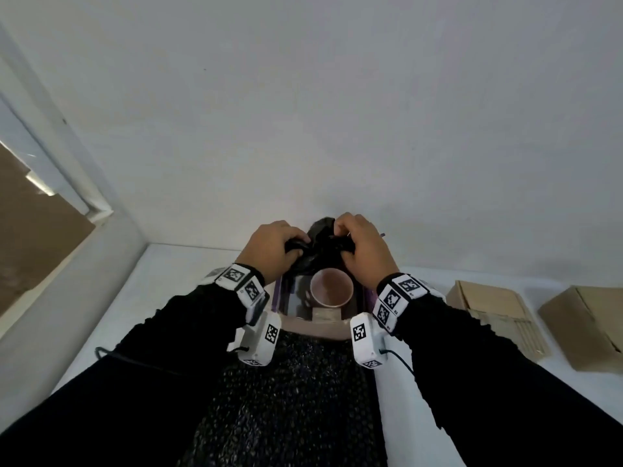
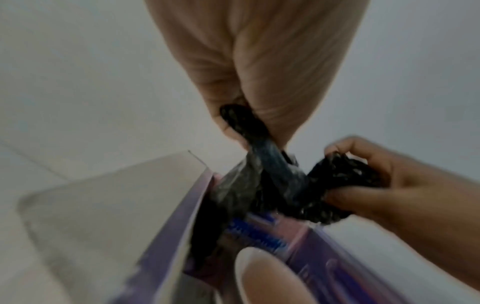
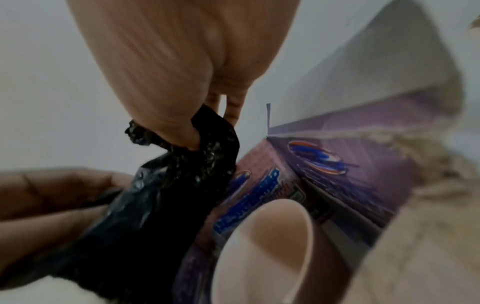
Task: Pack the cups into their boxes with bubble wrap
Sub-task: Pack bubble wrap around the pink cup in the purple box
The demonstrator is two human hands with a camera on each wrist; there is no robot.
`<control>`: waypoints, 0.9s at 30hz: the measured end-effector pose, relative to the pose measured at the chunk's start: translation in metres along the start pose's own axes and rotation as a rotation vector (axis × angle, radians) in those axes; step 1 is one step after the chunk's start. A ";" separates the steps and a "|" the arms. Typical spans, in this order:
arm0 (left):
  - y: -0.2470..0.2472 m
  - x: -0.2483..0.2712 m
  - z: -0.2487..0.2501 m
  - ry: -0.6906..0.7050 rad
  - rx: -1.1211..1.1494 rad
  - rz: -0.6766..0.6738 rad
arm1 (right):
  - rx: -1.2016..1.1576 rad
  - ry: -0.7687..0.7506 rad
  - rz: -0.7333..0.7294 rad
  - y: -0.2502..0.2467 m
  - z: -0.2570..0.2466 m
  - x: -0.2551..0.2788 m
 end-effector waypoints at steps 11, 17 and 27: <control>0.076 0.003 -0.013 0.146 -0.688 -0.057 | 0.297 0.029 -0.405 0.073 0.030 0.006; 0.077 0.001 -0.018 0.130 -0.689 -0.033 | 0.454 0.035 -0.581 0.088 0.035 0.013; 0.075 -0.002 -0.012 -0.003 -0.787 0.031 | 0.221 0.159 -0.409 0.075 0.044 0.011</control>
Point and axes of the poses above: each hand's wrist, its own x-axis away from the middle knuckle, its own y-axis out of the palm, z = x × y, the point moved 10 cm from there along -x, towards the middle knuckle, and after that the axes turned 14 degrees about -y, right-handed, at the moved point
